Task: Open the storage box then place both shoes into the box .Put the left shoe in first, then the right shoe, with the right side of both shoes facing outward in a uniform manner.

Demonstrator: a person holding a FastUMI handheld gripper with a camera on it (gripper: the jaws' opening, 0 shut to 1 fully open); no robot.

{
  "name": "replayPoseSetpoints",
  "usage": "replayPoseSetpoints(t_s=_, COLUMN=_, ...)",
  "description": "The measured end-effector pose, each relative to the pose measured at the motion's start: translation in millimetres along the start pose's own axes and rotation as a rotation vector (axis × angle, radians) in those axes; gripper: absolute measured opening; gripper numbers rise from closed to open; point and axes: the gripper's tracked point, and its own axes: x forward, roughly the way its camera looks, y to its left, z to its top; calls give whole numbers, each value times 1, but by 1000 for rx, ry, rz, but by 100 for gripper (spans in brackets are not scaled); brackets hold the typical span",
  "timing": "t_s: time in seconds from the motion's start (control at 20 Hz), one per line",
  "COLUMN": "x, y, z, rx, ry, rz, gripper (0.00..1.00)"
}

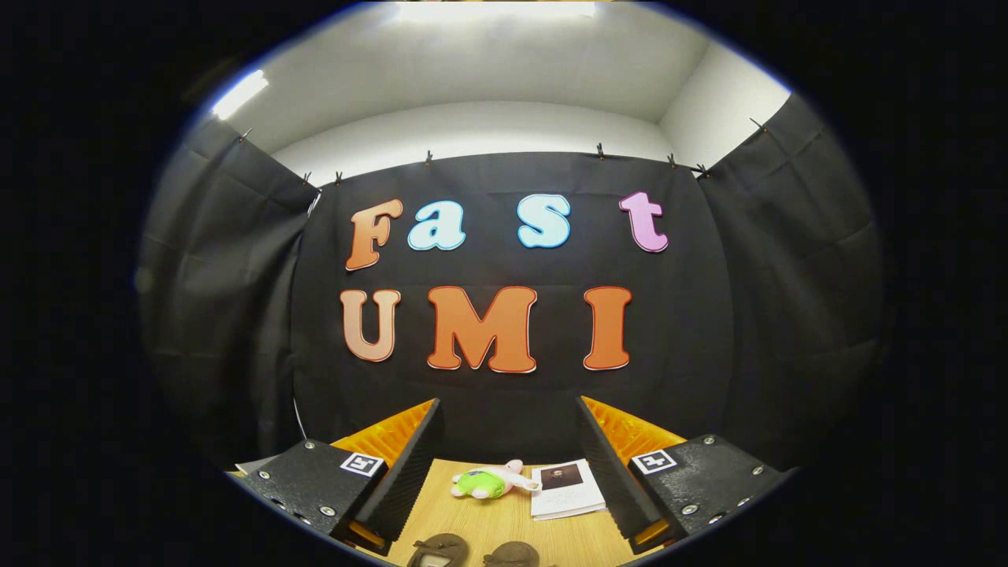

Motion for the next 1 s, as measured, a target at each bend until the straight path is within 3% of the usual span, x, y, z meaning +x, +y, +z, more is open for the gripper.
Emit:
replayPoseSetpoints(t_s=0.25, x=-1, y=11, z=12, rx=5, ry=-35, rz=10, gripper=98)
replayPoseSetpoints(t_s=0.45, x=-2, y=36, z=-4, rx=49, ry=-26, rz=84, gripper=98)
replayPoseSetpoints(t_s=0.75, x=3, y=82, z=-54, rx=165, ry=91, rz=234, gripper=98)
replayPoseSetpoints(t_s=1.0, x=11, y=133, z=-121, rx=195, ry=233, rz=338, gripper=98)
